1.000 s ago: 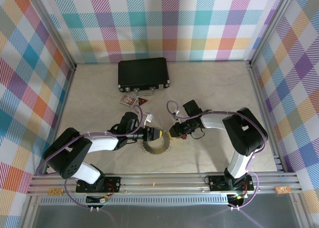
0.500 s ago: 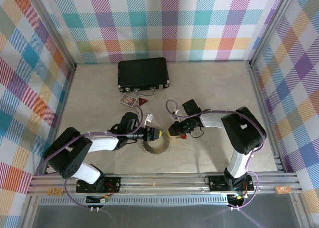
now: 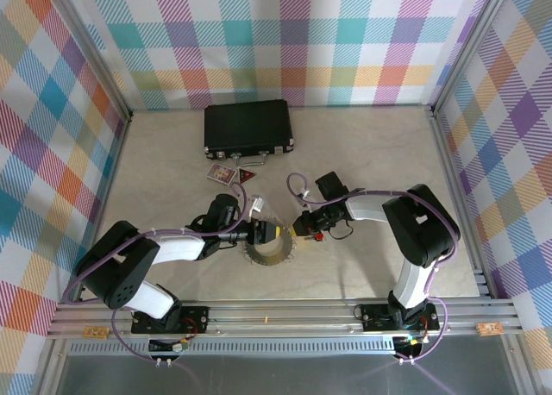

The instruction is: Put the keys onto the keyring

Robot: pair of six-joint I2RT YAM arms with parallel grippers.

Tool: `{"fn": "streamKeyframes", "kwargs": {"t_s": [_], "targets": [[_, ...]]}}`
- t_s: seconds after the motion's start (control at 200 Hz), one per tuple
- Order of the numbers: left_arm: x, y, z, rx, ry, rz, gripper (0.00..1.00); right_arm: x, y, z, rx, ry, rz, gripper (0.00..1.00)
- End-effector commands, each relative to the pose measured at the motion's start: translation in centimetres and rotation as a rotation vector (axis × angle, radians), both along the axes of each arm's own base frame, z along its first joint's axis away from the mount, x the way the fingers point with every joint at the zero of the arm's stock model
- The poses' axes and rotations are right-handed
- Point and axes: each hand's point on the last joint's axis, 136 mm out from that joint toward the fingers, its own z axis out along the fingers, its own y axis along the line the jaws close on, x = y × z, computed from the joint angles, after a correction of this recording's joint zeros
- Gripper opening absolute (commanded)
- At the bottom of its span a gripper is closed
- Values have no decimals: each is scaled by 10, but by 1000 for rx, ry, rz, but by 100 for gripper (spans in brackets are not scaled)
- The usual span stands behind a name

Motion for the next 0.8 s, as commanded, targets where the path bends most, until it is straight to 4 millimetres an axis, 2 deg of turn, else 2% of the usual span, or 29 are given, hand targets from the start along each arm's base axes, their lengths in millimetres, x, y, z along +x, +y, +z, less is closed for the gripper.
{"fn": "streamKeyframes", "kwargs": {"t_s": [0.0, 0.155, 0.39, 0.535, 0.795], "targets": [[0, 2, 1, -21, -5, -3, 44, -3, 5, 18, 37, -56, 59, 0], [0, 2, 7, -34, -20, -4, 43, -13, 7, 39, 63, -182, 138, 0], [-6, 5, 34, -81, -95, -5, 40, -32, 18, 102, 223, -476, 215, 0], [-15, 6, 77, -150, -206, -31, 39, -39, 18, 138, 285, -629, 238, 0], [-55, 7, 171, -299, -455, -138, 39, -62, 17, 231, 496, -839, 275, 0]]}}
